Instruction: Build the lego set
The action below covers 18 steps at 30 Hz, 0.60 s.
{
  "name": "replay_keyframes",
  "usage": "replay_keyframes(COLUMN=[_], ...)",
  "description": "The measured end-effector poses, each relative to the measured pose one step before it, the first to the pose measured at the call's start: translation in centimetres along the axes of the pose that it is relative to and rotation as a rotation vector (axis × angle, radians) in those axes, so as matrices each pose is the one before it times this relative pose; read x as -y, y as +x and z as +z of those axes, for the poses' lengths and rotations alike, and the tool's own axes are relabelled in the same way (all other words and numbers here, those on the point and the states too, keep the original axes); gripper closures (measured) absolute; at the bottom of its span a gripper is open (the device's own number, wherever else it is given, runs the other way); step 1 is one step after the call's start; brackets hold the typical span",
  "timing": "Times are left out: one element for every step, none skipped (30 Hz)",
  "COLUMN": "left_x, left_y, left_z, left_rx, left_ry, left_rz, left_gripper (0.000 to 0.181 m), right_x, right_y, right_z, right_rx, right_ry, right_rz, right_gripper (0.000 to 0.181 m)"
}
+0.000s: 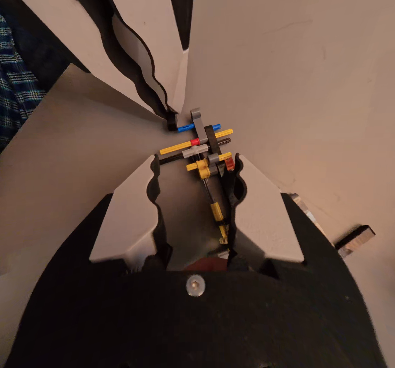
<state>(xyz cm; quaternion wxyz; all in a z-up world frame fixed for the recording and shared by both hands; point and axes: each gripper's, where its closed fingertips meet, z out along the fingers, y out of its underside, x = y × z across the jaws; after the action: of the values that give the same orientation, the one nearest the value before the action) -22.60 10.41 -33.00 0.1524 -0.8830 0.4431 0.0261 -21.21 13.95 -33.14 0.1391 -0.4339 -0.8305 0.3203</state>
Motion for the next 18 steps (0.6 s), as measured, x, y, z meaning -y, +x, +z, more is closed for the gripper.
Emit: replay_keyframes(left_x=[-0.163,-0.214,-0.235,-0.115,-0.045,-0.022,0.116,0.045,-0.015,0.105,0.235,0.205,-0.060,-0.243,-0.175,-0.103,-0.020,0.047], left_y=[-0.035,-0.086,-0.015,0.015,0.016,0.080,0.030,0.003,0.023,0.095,0.191,0.087,-0.137,-0.034,0.107,0.036,0.035,0.085], left_z=[0.020,0.024,0.068,0.116,0.131,0.123,0.089,0.095,0.035,-0.086,-0.152,-0.135,-0.030,0.065,0.090,0.073,0.007,-0.028], left_rx=[-0.0058,-0.0033,-0.0128,-0.0144,-0.0127,-0.0134,-0.0079,-0.0070,-0.0031,-0.0043,-0.0071,0.0002,0.0146,0.0067,-0.0026,0.0034,0.0035,-0.0019], left_ry=[-0.0162,-0.0184,-0.0210,-0.0143,-0.0096,-0.0089,-0.0002,-0.0043,-0.0076,-0.0011,0.0066,0.0041,-0.0094,-0.0171,-0.0125,-0.0110,-0.0080,-0.0050], left_rz=[-0.0027,0.0035,-0.0052,-0.0060,-0.0051,-0.0013,0.0003,-0.0074,-0.0006,0.0021,-0.0036,-0.0067,-0.0022,-0.0010,-0.0046,-0.0015,-0.0012,-0.0018], left_gripper=[0.175,0.175,0.175,0.175,0.175,0.175,0.175,0.175,0.175,0.175,0.175,0.175,0.175,0.175,0.175,0.175,0.175,0.175], right_x=[-0.032,-0.080,-0.122,-0.059,0.007,-0.047,-0.041,0.029,0.050,0.055,0.036,0.013,0.018,0.001,0.007,0.009,-0.023,-0.067], right_y=[-0.118,-0.023,-0.010,-0.026,-0.004,0.029,0.073,0.173,0.168,0.102,0.051,0.011,-0.036,-0.051,-0.020,0.002,-0.004,0.047], right_z=[0.101,0.086,0.067,0.046,-0.003,0.006,-0.005,-0.020,-0.022,-0.001,0.017,0.043,0.048,0.033,0.004,-0.020,-0.027,-0.078], right_rx=[0.0059,0.0009,0.0036,0.0064,0.0021,0.0003,0.0008,-0.0036,-0.0047,-0.0026,-0.0023,-0.0041,-0.0029,-0.0018,-0.0002,0.0005,-0.0007,-0.0056], right_ry=[-0.0091,-0.0095,-0.0087,-0.0052,-0.0015,-0.0020,0.0036,0.0099,0.0117,0.0083,0.0021,-0.0002,0.0005,0.0003,0.0007,0.0026,0.0017,-0.0033], right_rz=[-0.0057,-0.0081,-0.0017,0.0034,0.0008,0.0006,0.0054,0.0050,0.0031,0.0048,0.0033,-0.0013,-0.0061,-0.0047,0.0012,0.0027,-0.0008,-0.0027], right_gripper=[0.112,0.112,0.112,0.112,0.112,0.112,0.113,0.114,0.114,0.115,0.115,0.115,0.115,0.115,0.115,0.115,0.115,0.115])
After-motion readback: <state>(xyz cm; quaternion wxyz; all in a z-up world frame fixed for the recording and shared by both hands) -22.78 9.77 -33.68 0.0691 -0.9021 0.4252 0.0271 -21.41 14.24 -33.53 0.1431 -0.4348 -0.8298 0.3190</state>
